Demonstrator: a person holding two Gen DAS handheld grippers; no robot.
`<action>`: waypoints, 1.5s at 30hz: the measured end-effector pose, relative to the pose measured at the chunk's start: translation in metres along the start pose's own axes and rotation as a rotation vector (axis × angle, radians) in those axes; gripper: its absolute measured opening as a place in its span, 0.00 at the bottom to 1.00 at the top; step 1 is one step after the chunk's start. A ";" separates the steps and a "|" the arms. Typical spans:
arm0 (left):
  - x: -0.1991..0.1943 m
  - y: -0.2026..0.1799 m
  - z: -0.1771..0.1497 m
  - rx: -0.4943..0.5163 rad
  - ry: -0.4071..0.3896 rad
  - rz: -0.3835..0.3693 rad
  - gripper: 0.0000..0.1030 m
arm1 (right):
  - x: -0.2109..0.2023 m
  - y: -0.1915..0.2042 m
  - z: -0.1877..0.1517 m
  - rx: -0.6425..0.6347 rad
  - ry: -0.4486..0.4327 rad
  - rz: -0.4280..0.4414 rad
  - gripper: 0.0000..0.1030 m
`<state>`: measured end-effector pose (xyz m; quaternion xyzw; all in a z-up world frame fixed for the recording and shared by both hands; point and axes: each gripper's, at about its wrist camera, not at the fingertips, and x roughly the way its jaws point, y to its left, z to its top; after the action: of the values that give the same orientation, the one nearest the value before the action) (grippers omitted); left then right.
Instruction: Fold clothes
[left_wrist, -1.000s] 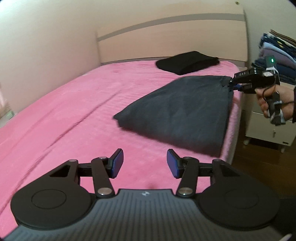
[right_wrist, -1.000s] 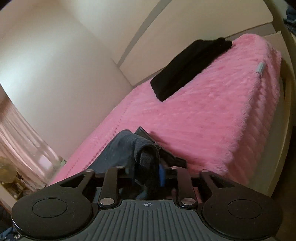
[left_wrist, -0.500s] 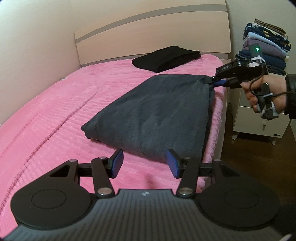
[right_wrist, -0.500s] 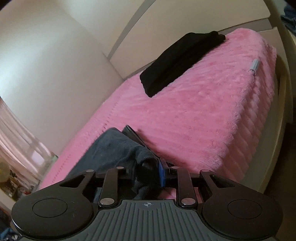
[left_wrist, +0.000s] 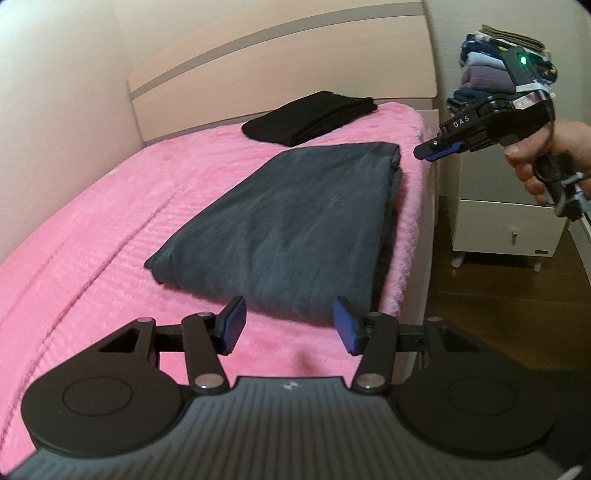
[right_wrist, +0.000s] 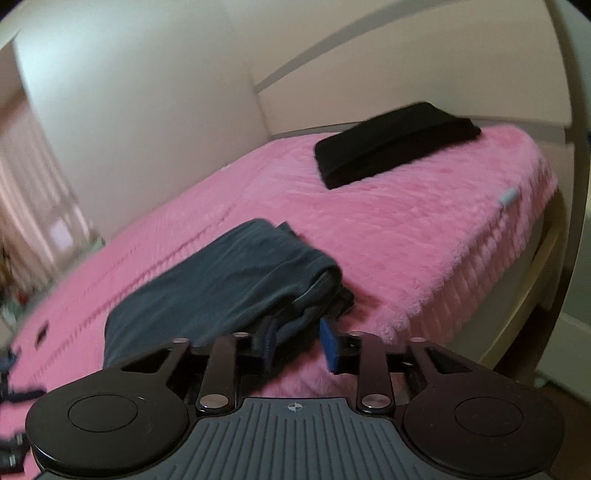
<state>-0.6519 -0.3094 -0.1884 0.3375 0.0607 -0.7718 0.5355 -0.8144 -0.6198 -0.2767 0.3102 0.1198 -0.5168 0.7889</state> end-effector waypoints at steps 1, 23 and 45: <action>0.001 -0.004 0.002 0.021 -0.004 0.002 0.46 | -0.003 0.005 -0.001 -0.044 0.005 -0.004 0.62; 0.036 -0.063 -0.017 0.306 0.007 0.112 0.56 | 0.060 0.128 -0.114 -1.665 0.011 0.198 0.77; 0.067 -0.102 -0.013 0.710 0.002 0.378 0.77 | 0.075 0.198 -0.066 -1.378 0.051 0.353 0.20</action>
<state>-0.7480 -0.3136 -0.2651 0.5074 -0.2727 -0.6322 0.5181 -0.5971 -0.5805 -0.2939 -0.2325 0.3855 -0.1805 0.8745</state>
